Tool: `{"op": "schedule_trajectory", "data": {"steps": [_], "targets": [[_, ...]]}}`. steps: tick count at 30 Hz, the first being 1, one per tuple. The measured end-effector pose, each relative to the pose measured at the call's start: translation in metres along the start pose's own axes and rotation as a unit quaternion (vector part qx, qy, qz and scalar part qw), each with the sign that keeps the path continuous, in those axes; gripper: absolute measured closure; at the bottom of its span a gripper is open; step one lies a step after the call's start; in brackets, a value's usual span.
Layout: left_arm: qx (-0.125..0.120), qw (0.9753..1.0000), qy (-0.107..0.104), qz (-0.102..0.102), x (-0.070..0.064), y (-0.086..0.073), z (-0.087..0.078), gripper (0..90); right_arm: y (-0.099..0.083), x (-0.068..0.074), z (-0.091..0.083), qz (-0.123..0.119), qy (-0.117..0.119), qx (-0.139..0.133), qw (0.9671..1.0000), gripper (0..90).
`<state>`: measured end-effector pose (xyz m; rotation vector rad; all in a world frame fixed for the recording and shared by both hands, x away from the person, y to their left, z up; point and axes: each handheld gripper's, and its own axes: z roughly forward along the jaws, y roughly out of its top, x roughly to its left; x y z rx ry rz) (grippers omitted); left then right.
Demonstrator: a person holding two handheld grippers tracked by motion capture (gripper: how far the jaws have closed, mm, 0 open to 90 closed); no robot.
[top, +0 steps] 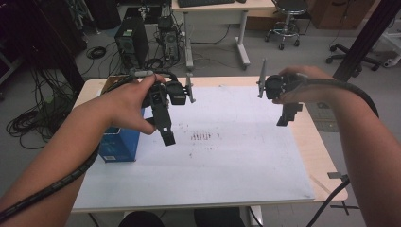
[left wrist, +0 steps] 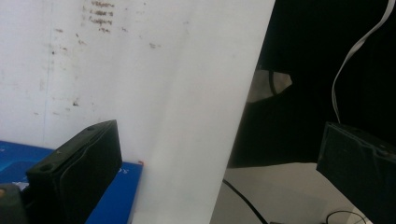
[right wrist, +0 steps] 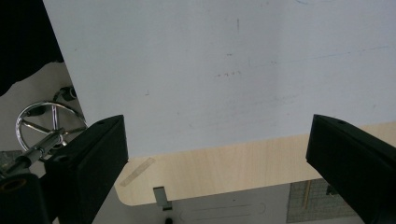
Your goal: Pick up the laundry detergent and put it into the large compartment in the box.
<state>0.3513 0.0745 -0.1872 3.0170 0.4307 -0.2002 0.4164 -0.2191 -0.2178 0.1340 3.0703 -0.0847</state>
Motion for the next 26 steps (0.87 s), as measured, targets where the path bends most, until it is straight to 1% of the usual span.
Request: {"op": "schedule_trajectory", "data": {"steps": [3, 9, 11, 20, 26], "targets": [[-0.002, 1.0, -0.001, 0.003, -0.0022, 0.0, -0.001, 0.2, 0.0011, 0.0005, -0.0018, -0.001, -0.001, 0.002, 1.0, 5.3], [-0.002, 1.0, 0.0, 0.0, -0.002, -0.0022, -0.0038, 0.2, 0.0028, 0.0001, -0.004, -0.002, -0.003, -0.001, 1.0, 5.3], [-0.004, 1.0, -0.003, -0.002, -0.0017, -0.0032, -0.0038, 0.2, 0.003, -0.0001, -0.0033, -0.003, -0.002, 0.0, 1.0, 5.3], [-0.003, 0.9999, -0.01, -0.007, 0.0, -0.0064, 0.0014, 0.2, 0.0051, 0.0001, -0.0006, -0.005, 0.0, -0.001, 1.0, 5.4], [-0.002, 0.9999, -0.009, -0.008, 0.0003, -0.0062, 0.0032, 0.2, 0.0061, 0.0006, -0.0002, -0.008, -0.001, -0.002, 1.0, 5.3]]}}
